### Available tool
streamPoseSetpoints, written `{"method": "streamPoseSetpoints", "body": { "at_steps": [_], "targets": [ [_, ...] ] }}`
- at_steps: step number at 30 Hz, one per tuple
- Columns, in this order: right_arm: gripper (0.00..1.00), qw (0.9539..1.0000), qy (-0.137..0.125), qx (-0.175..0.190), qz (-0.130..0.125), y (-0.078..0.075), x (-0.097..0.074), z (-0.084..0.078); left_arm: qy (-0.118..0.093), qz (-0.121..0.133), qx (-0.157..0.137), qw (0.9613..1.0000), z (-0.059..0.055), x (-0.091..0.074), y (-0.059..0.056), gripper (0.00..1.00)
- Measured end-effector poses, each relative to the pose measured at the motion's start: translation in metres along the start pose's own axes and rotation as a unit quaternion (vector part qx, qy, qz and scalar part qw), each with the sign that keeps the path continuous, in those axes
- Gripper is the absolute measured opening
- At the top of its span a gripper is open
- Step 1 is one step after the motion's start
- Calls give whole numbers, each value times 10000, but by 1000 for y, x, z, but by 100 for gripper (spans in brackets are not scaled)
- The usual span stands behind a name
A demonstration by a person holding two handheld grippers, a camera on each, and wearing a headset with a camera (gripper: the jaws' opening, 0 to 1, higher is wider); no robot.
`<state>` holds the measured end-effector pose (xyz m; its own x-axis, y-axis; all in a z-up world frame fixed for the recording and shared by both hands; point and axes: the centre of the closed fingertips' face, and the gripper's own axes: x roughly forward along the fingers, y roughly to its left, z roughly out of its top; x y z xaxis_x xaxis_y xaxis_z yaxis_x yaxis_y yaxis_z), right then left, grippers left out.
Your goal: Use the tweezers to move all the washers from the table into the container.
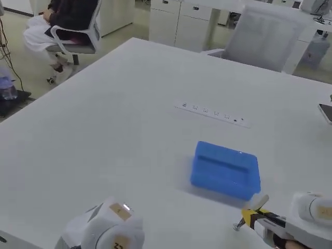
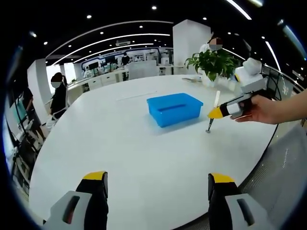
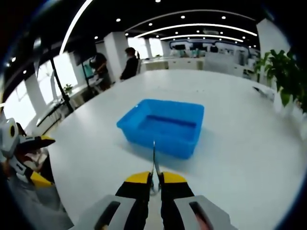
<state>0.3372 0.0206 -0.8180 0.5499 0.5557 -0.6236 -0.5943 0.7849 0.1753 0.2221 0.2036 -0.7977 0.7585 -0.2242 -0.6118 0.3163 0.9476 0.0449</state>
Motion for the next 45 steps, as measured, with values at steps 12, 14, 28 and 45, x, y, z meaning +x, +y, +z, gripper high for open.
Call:
{"method": "streamPoseSetpoints", "body": {
  "at_steps": [12,14,28,45],
  "targets": [
    [3,9972,51,-729,-184,4,-6,-11,-18,-23,-12,10000,0,0,-1,87],
    [3,9973,161,-695,-169,2,-5,-9,-29,-24,2,10000,1,0,-1,87],
    [2,9977,192,-646,-84,-2,-9,9,-64,-26,-71,10000,2,-1,0,87],
    [2,9977,-432,-530,-12,-4,-22,70,-97,31,-121,9999,3,-1,2,87]
  ]
}}
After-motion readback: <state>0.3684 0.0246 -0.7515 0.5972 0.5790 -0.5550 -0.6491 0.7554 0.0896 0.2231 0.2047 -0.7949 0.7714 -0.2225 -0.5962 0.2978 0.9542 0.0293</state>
